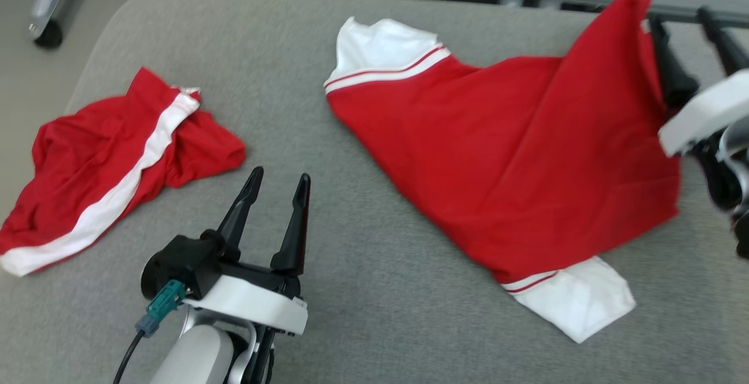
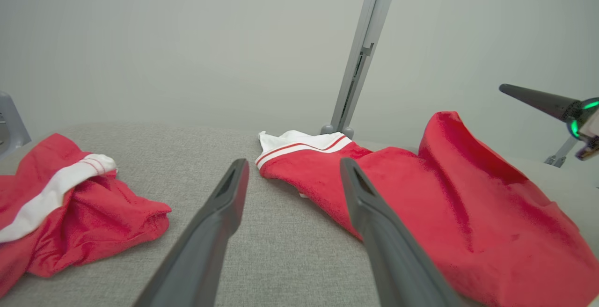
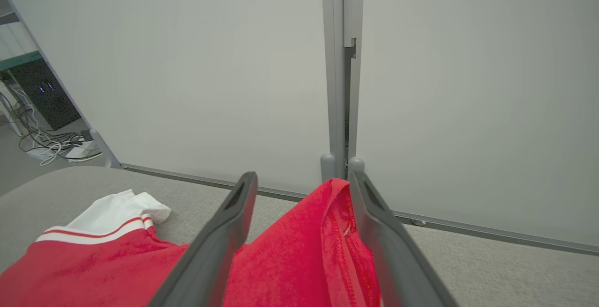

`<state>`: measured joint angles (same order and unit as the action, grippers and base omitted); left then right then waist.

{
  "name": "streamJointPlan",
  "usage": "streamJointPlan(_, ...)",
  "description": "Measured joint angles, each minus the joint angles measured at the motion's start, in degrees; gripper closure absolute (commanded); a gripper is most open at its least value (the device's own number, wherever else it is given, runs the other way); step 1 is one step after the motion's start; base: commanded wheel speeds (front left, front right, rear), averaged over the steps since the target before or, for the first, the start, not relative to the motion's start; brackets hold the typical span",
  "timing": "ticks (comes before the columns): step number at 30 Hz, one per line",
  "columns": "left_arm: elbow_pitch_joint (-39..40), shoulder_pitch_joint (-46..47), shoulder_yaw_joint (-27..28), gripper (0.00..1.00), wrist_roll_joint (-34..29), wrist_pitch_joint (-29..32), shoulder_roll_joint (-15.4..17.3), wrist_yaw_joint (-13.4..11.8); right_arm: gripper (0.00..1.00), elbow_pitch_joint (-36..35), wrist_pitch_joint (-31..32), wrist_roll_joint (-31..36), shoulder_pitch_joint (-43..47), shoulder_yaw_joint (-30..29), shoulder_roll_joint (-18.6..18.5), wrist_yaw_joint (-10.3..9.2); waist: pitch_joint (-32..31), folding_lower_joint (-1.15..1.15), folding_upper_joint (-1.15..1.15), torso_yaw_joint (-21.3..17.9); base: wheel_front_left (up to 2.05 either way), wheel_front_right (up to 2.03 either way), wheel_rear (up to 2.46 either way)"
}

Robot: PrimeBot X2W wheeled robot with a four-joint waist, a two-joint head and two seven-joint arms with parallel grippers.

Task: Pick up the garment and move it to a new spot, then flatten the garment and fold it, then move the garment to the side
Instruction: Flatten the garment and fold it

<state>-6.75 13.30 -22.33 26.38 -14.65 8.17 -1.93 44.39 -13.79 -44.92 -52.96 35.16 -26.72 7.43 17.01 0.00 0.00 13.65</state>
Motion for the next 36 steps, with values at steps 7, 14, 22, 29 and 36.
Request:
streamJointPlan(7,1.9,-3.7,0.3,0.0,0.5,2.3,1.8,-1.2,0.0,-9.9,-1.1,2.3,12.7,-6.8,0.2,0.0,-6.1,0.0,0.0,-6.5,0.0,0.0,0.0)
streamJointPlan(14,2.7,-6.6,0.5,0.0,1.4,3.0,2.2,-2.0,0.0,-22.1,-1.2,10.2,27.9,-19.8,5.0,0.0,-10.4,0.0,0.0,-11.7,0.0,0.0,0.0)
streamJointPlan(22,2.0,-8.2,-3.0,0.0,1.8,7.2,2.8,-0.9,0.0,-32.3,-1.3,15.5,42.3,-28.0,12.2,0.0,-12.8,0.0,0.0,-16.7,0.0,0.0,0.0)
streamJointPlan(29,-2.9,-6.3,-10.5,0.0,4.2,19.5,-0.6,2.4,0.0,-33.0,-1.3,17.2,43.0,-29.9,14.0,0.0,-11.0,0.0,0.0,-18.1,0.0,0.0,0.0)
streamJointPlan(36,-9.9,-3.2,-12.1,0.0,8.5,23.6,-3.4,4.4,0.0,-33.2,-1.3,17.8,41.9,-30.2,15.0,0.0,-9.7,0.0,0.0,-20.4,0.0,0.0,0.0)
